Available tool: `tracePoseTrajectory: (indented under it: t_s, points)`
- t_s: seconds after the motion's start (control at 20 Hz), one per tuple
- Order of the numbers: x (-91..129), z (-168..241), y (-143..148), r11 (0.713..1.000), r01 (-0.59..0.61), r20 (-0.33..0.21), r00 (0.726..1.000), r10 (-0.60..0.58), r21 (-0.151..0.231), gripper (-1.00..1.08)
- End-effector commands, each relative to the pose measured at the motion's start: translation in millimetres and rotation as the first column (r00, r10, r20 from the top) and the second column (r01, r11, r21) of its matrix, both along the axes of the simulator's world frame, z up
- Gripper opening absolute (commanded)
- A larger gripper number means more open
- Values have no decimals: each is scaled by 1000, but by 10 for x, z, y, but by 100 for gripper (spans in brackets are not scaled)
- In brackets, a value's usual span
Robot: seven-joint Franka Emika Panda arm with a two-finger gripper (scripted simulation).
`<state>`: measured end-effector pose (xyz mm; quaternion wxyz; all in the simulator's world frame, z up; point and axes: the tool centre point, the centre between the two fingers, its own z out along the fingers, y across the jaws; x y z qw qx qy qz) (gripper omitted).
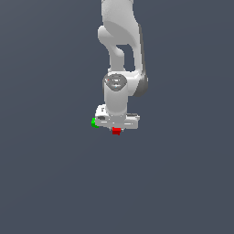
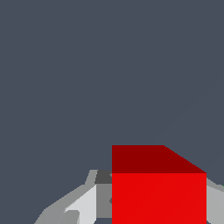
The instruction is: Stack the red cube on top of the green cube.
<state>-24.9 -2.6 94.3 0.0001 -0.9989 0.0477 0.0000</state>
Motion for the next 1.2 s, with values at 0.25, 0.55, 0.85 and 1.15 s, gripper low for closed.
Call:
tracePoseTrajectory:
  t_s: [0.25,0.55,0.85,1.15]
  points:
    - [-480,-159,-626,1000,1,1,1000,-1,0,-100]
    - [-769,-265,-1025,1000,1,0,1000,-1,-1,-100]
    - [-914,-321,-1243,1000,1,0,1000,-1,-1,-100]
    - [-926,-330,-1279,1000,1,0,1000,-1,-1,100]
